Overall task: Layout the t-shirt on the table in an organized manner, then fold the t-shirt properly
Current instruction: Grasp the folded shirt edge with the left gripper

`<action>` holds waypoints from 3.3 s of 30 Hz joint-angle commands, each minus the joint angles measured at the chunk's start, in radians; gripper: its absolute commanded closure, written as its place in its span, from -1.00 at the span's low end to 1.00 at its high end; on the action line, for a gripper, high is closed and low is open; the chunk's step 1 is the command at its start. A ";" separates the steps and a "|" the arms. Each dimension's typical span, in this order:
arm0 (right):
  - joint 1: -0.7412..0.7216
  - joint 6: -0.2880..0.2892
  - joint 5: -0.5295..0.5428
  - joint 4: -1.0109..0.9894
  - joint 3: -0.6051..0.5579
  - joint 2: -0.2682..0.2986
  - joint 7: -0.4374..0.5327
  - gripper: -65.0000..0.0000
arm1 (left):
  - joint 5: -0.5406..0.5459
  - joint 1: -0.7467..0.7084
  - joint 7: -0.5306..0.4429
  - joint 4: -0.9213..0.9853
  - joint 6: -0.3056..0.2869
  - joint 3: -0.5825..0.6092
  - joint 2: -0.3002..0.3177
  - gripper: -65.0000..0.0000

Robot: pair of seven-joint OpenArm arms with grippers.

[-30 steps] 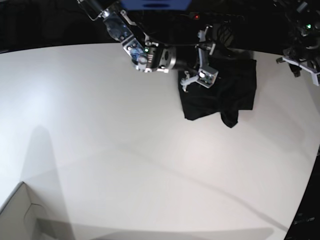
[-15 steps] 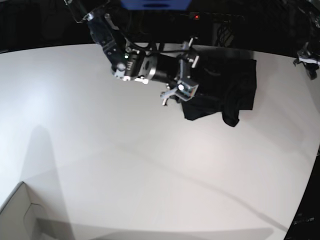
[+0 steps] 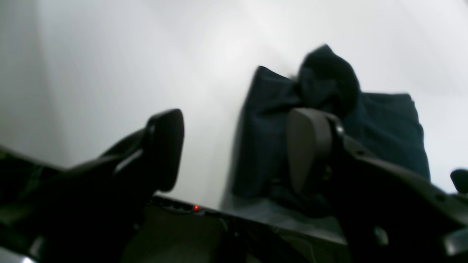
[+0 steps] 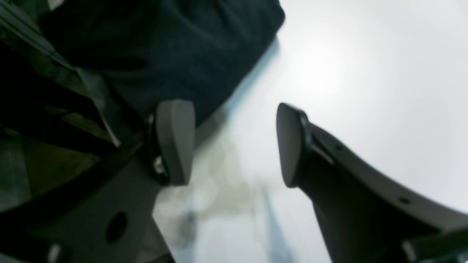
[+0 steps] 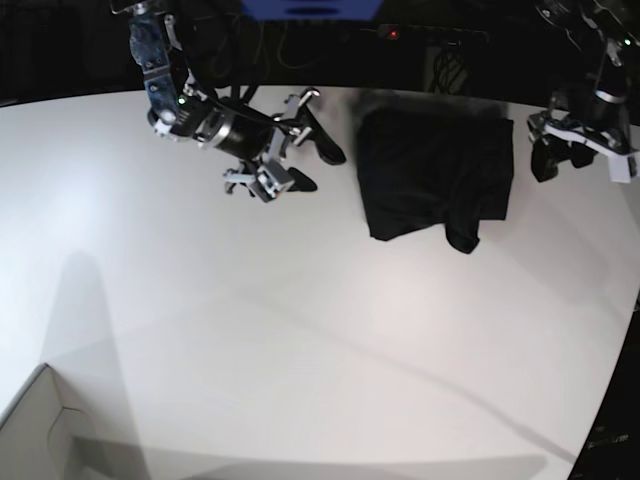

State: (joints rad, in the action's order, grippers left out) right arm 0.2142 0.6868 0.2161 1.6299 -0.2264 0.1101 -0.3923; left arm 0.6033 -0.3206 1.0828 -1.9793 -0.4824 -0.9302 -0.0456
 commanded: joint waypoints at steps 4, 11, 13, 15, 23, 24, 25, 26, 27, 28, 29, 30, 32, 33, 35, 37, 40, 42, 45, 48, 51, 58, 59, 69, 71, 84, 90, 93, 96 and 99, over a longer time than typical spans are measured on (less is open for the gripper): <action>-0.011 0.011 0.021 0.020 0.000 -0.003 0.023 -0.10 | 0.019 -0.004 -0.023 -0.008 0.000 0.095 0.014 -0.33; -0.011 0.011 0.021 0.020 0.000 -0.003 0.022 -0.10 | 0.019 0.004 -0.025 0.111 0.011 0.222 0.056 -0.33; -0.011 0.011 0.021 0.020 0.000 -0.003 0.022 -0.10 | 0.019 0.002 -0.025 0.145 0.011 0.237 0.069 -0.33; -0.011 0.011 0.021 0.020 0.000 -0.003 0.022 -0.10 | 0.019 0.004 -0.025 0.176 0.009 0.239 0.076 -0.32; -0.012 0.011 0.019 0.020 0.000 -0.003 0.022 -0.10 | 0.022 0.016 -0.025 0.191 0.001 0.242 0.076 0.62; -0.012 0.011 0.019 0.020 0.000 -0.003 0.022 -0.10 | 0.020 0.018 -0.025 0.191 0.001 0.242 0.076 0.82; -0.012 0.011 0.019 0.020 0.000 -0.003 0.022 -0.10 | 0.022 0.018 -0.025 0.189 0.001 0.237 0.076 0.98; -0.012 0.011 0.019 0.020 0.000 -0.003 0.022 -0.10 | 0.025 0.015 -0.025 0.183 0.001 0.236 0.076 1.00; -0.012 0.011 0.019 0.020 0.000 -0.003 0.022 -0.10 | 0.025 0.010 -0.025 0.179 0.001 0.234 0.076 1.00; -0.012 0.011 0.019 0.020 0.000 -0.003 0.022 -0.10 | 0.028 0.008 -0.025 0.179 0.001 0.234 0.076 0.97; -0.012 0.011 0.019 0.020 0.000 -0.003 0.022 -0.10 | 0.028 0.007 -0.025 0.174 0.000 0.233 0.076 1.00; -0.012 0.011 0.019 0.020 0.000 -0.003 0.022 -0.10 | 0.028 0.007 -0.025 0.165 0.000 0.221 0.076 1.00; -0.012 0.011 0.019 0.020 0.000 -0.003 0.022 -0.10 | 0.028 0.002 -0.023 0.142 0.000 0.173 0.066 1.00; -0.012 0.011 0.019 0.020 0.000 -0.003 0.022 -0.10 | 0.030 -0.008 -0.025 0.127 0.000 0.153 0.060 1.00; -0.012 0.011 0.019 0.020 0.000 -0.003 0.022 -0.10 | 0.031 -0.021 -0.025 0.087 -0.002 0.112 0.040 1.00; -0.014 0.011 0.019 0.020 0.000 -0.003 0.022 -0.10 | 0.031 -0.024 -0.025 0.061 -0.002 0.079 0.029 1.00; -0.017 0.011 0.019 0.019 -0.003 -0.003 0.022 -0.10 | 0.031 -0.024 -0.025 0.065 -0.002 0.049 0.029 1.00; -0.019 0.011 0.019 0.019 -0.003 -0.005 0.022 -0.10 | 0.030 -0.021 -0.025 0.090 -0.002 0.047 0.033 1.00; -0.020 0.011 0.019 0.019 -0.006 -0.005 0.022 -0.10 | 0.030 -0.018 -0.025 0.145 -0.002 0.030 0.034 1.00; -0.020 0.011 0.019 0.019 -0.006 -0.005 0.022 -0.10 | 0.030 -0.015 -0.026 0.203 -0.002 0.026 0.037 1.00; -0.020 0.011 0.019 0.019 -0.006 -0.005 0.022 -0.10 | 0.025 0.001 -0.026 0.249 -0.002 0.021 0.039 1.00; -0.017 0.011 0.019 0.019 -0.006 -0.005 0.022 -0.10 | 0.020 0.004 -0.026 0.262 0.000 0.021 0.039 0.93; -0.017 0.011 0.019 0.019 -0.008 -0.005 0.022 -0.10 | 0.020 0.004 -0.026 0.262 0.000 0.021 0.039 0.86; -0.012 0.011 0.021 0.022 -0.001 -0.005 0.022 -0.11 | 0.028 -0.013 -0.020 0.189 0.000 -0.003 0.039 -0.37; -0.011 0.011 0.021 0.022 0.000 -0.005 0.022 -0.11 | 0.028 -0.012 -0.025 0.162 0.000 -0.028 0.037 -0.40; 0.029 0.011 0.019 0.051 0.002 0.032 0.020 -0.11 | 0.019 0.102 -0.025 0.274 0.003 0.058 0.068 -0.41; 0.043 0.011 0.022 0.051 0.003 0.052 0.020 -0.11 | 0.019 0.127 -0.026 0.386 0.003 0.129 0.091 -0.41; 0.055 0.011 0.019 0.059 0.003 0.052 0.020 -0.11 | 0.019 0.136 -0.031 0.427 0.003 0.167 0.097 -0.41; 0.060 0.011 0.019 0.073 0.003 0.052 0.020 -0.11 | 0.017 0.130 -0.091 0.446 0.007 0.187 0.095 -0.41; 0.069 0.011 0.019 0.079 0.017 0.053 0.020 -0.11 | -0.009 0.128 -0.117 0.479 0.003 0.253 0.115 -0.39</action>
State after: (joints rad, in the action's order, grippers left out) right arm 0.2817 0.6868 0.2188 1.6928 -0.2142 0.1589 -0.3908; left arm 0.6136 -0.1932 0.9382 -1.4979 -0.4805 -0.6804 0.0639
